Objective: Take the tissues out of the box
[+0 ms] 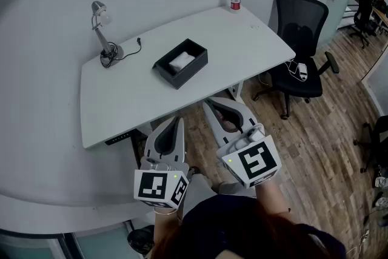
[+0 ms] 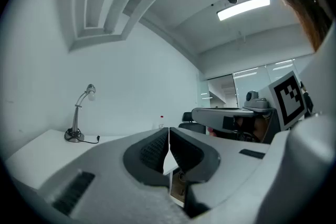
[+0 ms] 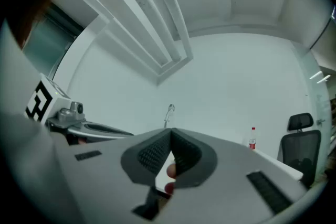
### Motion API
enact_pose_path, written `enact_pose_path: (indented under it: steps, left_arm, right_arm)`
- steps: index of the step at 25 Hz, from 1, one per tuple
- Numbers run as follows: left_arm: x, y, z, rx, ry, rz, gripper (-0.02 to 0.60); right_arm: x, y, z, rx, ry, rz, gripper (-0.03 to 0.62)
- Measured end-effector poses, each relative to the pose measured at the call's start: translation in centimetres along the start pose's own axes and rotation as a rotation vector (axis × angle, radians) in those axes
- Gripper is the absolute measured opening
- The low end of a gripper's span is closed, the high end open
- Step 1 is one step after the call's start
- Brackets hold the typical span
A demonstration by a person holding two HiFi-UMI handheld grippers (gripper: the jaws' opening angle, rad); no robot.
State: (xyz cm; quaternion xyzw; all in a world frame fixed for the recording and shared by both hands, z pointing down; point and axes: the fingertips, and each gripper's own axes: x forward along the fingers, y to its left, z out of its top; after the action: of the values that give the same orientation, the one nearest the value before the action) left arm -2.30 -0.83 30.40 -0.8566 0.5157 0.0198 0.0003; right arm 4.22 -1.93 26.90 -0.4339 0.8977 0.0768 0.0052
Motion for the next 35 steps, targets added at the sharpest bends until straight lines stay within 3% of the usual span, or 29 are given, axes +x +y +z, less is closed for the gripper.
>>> enact_pose_path:
  steps: [19, 35]
  left_arm:
    - [1.9, 6.2, -2.3, -0.042, 0.062, 0.055, 0.026]
    - [7.2, 11.8, -1.4, -0.055, 0.040, 0.046, 0.026]
  right_arm:
    - [8.0, -1.2, -2.9, -0.007, 0.097, 0.042, 0.020]
    - [14.9, -3.9, -4.9, -0.044, 0.181, 0.049, 0.060]
